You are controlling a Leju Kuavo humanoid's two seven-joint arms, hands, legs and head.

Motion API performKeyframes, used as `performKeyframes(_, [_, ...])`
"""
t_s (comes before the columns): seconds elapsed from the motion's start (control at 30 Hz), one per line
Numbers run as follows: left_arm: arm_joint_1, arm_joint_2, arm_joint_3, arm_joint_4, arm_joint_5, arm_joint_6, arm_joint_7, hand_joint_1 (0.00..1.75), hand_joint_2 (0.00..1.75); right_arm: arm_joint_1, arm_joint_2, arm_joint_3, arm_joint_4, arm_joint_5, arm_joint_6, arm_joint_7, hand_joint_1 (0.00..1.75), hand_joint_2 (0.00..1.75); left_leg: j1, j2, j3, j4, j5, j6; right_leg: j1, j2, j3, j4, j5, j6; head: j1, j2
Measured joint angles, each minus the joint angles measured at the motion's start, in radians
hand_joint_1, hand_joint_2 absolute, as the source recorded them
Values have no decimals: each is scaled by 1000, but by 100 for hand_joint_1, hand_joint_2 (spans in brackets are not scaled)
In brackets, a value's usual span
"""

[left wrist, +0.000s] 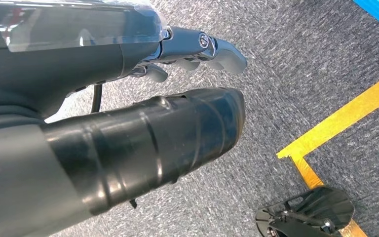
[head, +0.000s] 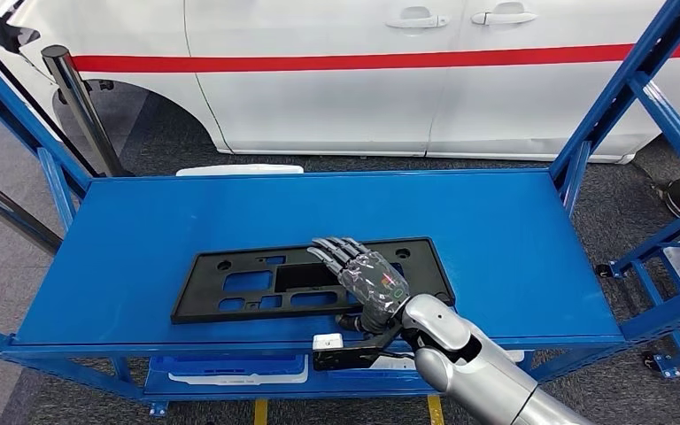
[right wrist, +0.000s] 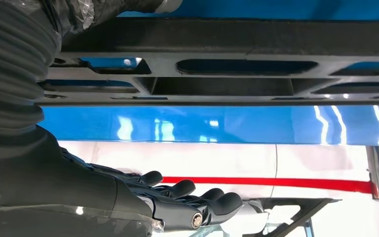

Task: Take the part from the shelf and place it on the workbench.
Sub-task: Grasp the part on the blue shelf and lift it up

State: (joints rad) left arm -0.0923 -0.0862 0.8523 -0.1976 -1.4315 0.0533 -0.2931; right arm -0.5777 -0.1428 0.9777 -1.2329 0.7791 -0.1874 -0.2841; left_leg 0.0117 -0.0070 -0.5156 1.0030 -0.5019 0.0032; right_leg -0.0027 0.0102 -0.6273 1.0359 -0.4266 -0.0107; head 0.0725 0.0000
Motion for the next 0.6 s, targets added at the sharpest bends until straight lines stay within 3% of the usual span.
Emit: performKeyframes(0.6, [0,0,0,0,-17,-9,-12,0,0,-50,-7,2,53,4,116,17,0,175,0,0,0,0,0,0,0,0,0,0,0,0,0,0])
